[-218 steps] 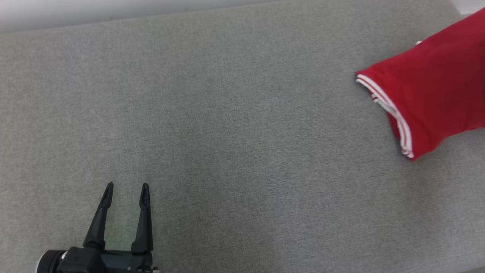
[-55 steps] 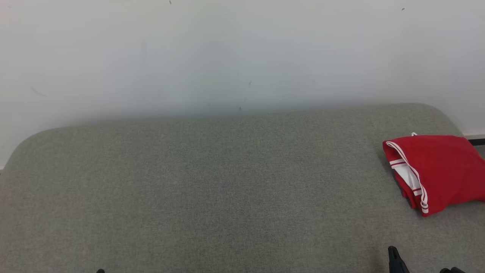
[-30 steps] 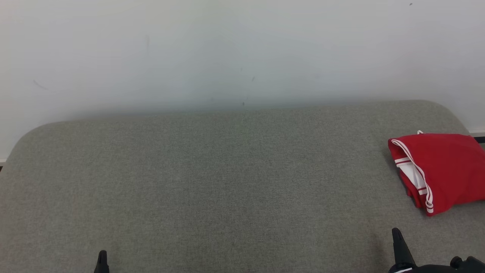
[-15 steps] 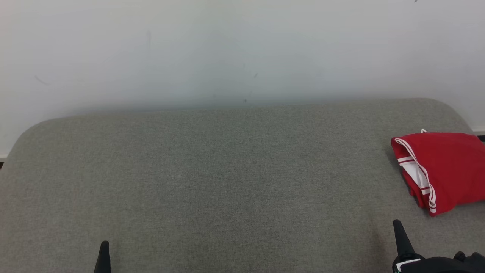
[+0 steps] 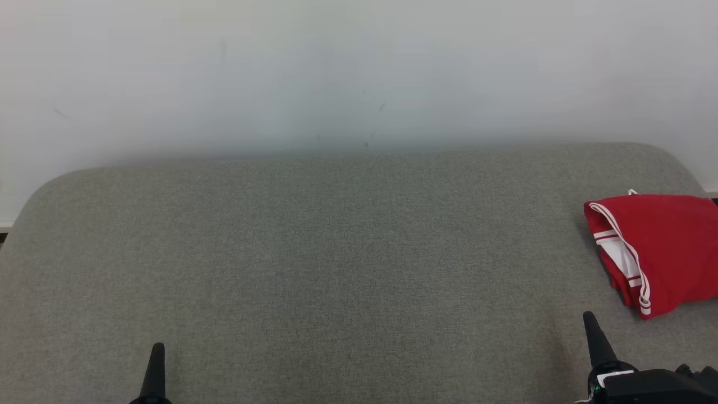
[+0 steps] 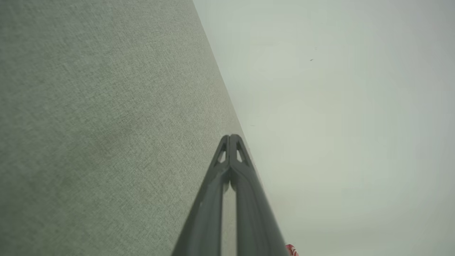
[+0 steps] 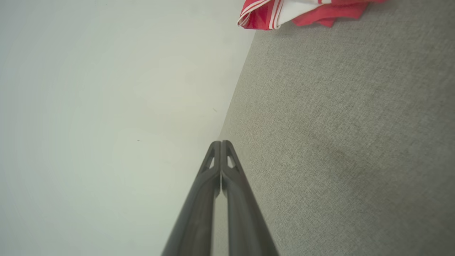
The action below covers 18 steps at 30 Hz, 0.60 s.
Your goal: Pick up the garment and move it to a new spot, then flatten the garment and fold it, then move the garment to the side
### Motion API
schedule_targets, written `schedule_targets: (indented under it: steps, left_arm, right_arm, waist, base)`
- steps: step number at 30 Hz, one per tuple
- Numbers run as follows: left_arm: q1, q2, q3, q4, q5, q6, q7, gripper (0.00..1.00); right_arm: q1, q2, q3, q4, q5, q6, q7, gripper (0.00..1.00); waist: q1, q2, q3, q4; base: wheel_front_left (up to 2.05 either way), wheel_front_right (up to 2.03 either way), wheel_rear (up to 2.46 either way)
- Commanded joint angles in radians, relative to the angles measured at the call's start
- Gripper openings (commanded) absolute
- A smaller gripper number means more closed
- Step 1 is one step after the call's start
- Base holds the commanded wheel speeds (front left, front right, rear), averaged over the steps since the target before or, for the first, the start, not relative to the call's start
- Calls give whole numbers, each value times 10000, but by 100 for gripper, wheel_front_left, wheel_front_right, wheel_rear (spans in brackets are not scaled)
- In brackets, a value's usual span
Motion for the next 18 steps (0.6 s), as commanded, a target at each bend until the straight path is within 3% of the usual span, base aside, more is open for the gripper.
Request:
schedule_targets:
  steps: [1,18]
  left_arm:
    - [-221,74,-7,-97,-185,-56,60,0]
    - [-518,86,-32,-98,-1597,-81,414,0]
  right_arm:
    - [-182,0,-31,-112,238,-14,49,0]
    - [-381,18,-156,-282,1602,-17,412,0]
  waist:
    - [-1,0,10,7]
    - [-1,0,141,92]
  base:
    - [0,0,0]
    - [0,0,0]
